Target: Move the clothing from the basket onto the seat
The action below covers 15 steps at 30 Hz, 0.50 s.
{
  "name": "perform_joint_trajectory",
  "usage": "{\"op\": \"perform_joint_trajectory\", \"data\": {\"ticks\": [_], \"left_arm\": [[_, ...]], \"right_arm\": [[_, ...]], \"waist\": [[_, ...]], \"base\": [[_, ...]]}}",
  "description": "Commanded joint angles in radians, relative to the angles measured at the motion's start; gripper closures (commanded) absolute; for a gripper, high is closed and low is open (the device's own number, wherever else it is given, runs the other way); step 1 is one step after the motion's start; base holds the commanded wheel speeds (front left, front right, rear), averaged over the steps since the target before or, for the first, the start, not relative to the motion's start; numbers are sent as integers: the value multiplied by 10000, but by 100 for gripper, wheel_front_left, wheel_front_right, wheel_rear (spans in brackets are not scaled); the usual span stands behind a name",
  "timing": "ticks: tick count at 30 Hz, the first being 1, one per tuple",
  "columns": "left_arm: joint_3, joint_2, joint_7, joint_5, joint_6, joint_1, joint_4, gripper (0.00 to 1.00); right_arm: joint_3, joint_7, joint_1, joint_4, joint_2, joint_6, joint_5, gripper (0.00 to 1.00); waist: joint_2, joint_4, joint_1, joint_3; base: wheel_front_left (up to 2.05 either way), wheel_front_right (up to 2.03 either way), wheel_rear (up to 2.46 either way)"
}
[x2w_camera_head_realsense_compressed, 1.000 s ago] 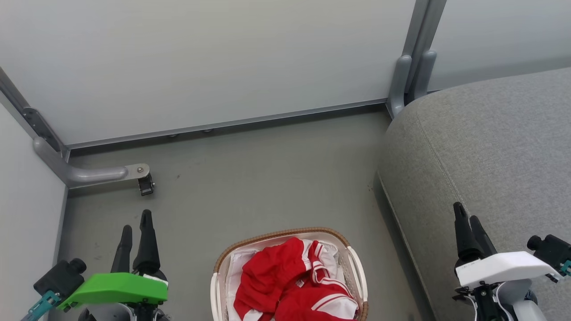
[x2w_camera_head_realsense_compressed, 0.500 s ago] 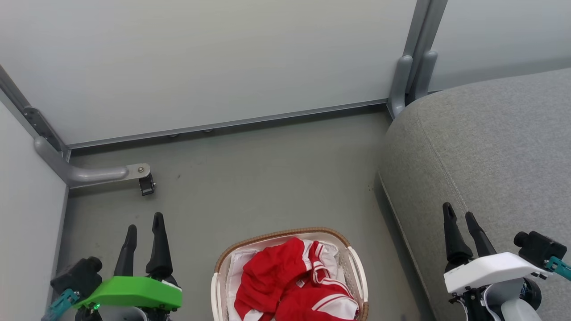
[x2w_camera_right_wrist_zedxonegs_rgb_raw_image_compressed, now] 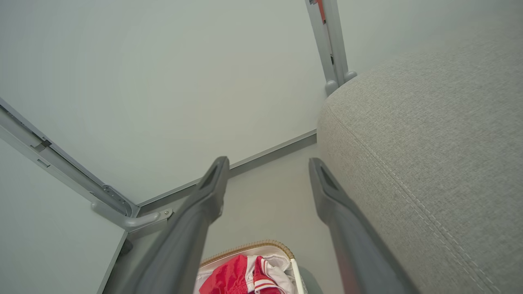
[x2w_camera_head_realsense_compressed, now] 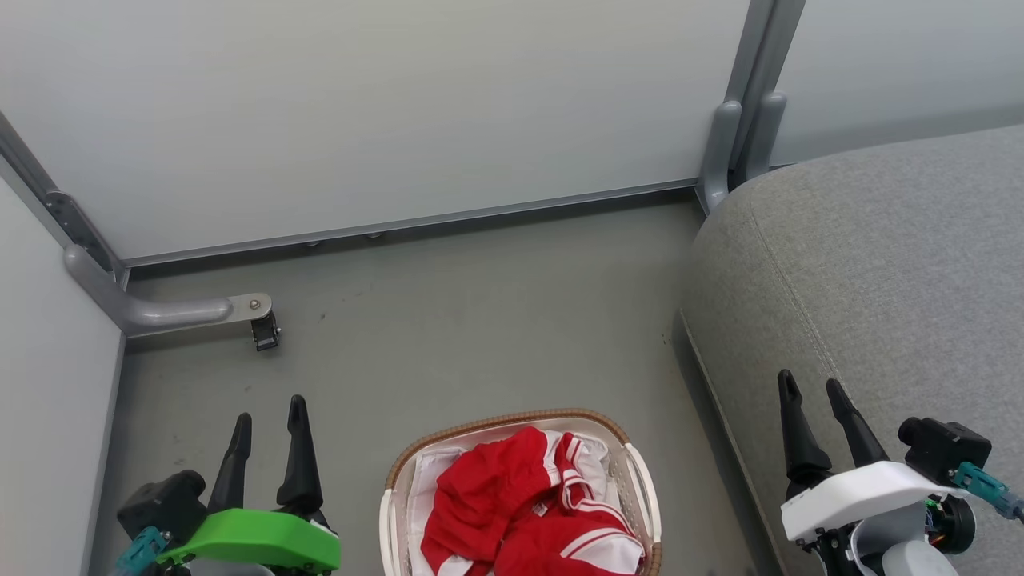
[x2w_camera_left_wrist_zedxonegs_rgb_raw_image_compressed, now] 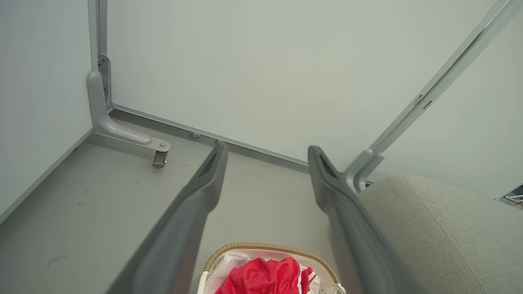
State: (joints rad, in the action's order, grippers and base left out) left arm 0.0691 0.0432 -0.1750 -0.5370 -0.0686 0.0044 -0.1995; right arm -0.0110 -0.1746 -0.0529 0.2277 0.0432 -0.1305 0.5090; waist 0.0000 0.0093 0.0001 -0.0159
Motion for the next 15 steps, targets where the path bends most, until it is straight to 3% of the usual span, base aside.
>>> {"op": "perform_joint_trajectory", "data": {"ticks": [1, 15], "left_arm": [[32, 80, -90, 295, 67, 54, 30, 0], [102, 90, -405, 1264, 154, 226, -306, 0]], "right_arm": [[-35, -95, 40, -92, 63, -3, -267, 0], [-247, -408, 164, -163, 75, -3, -1556, 0]], "waist": [[0, 3, 0, 1], [0, 39, 0, 10]], "base": [[0, 0, 0], [0, 0, 0]]}}
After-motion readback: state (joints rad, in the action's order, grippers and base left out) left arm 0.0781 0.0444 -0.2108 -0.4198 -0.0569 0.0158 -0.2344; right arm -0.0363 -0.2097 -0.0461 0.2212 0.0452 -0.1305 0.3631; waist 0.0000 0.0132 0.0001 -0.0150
